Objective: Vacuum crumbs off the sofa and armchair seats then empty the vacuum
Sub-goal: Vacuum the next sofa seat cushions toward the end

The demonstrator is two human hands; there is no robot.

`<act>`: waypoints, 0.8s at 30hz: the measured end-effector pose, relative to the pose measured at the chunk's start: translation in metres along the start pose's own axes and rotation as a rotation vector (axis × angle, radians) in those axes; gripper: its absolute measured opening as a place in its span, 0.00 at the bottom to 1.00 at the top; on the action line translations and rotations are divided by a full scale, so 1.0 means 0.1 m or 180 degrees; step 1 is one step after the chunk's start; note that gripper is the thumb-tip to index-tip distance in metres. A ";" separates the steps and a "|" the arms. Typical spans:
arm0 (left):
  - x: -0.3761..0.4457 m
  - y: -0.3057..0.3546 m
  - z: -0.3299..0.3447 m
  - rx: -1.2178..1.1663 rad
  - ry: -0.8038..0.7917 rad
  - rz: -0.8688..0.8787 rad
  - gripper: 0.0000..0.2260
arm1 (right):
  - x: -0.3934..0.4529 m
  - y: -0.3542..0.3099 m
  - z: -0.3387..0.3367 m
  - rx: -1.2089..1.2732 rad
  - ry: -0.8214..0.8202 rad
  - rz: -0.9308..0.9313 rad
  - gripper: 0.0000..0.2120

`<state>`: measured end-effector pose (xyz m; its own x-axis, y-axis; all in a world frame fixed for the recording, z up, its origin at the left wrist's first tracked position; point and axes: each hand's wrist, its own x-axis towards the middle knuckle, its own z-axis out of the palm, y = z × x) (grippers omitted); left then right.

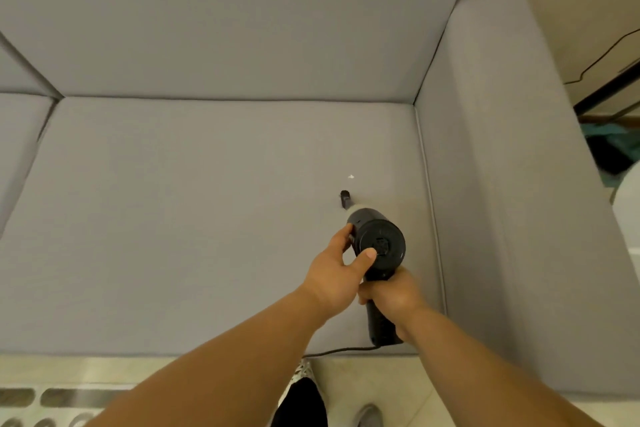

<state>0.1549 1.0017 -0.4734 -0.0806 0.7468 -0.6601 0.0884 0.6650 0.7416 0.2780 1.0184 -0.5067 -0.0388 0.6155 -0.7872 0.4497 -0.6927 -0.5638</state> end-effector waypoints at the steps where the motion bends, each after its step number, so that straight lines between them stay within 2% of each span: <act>1: -0.01 0.02 -0.04 -0.0011 0.0002 -0.0001 0.28 | -0.03 -0.04 0.02 -0.0002 -0.0010 0.0004 0.12; 9: -0.11 0.17 -0.18 0.0092 -0.0102 0.0110 0.29 | -0.20 -0.20 0.05 0.0048 0.0124 -0.0068 0.12; 16: -0.12 0.00 -0.21 0.0136 -0.0147 -0.0076 0.30 | -0.11 -0.07 0.16 -0.0183 0.0027 0.0183 0.13; 24: -0.12 0.23 -0.20 0.0139 0.0078 0.0027 0.29 | -0.11 -0.29 0.06 -0.0172 0.0019 0.0008 0.14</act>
<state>0.1378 1.0077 -0.4459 -0.1038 0.7525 -0.6503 0.1323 0.6585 0.7409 0.2604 1.0297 -0.4836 -0.0323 0.6162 -0.7869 0.4973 -0.6731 -0.5474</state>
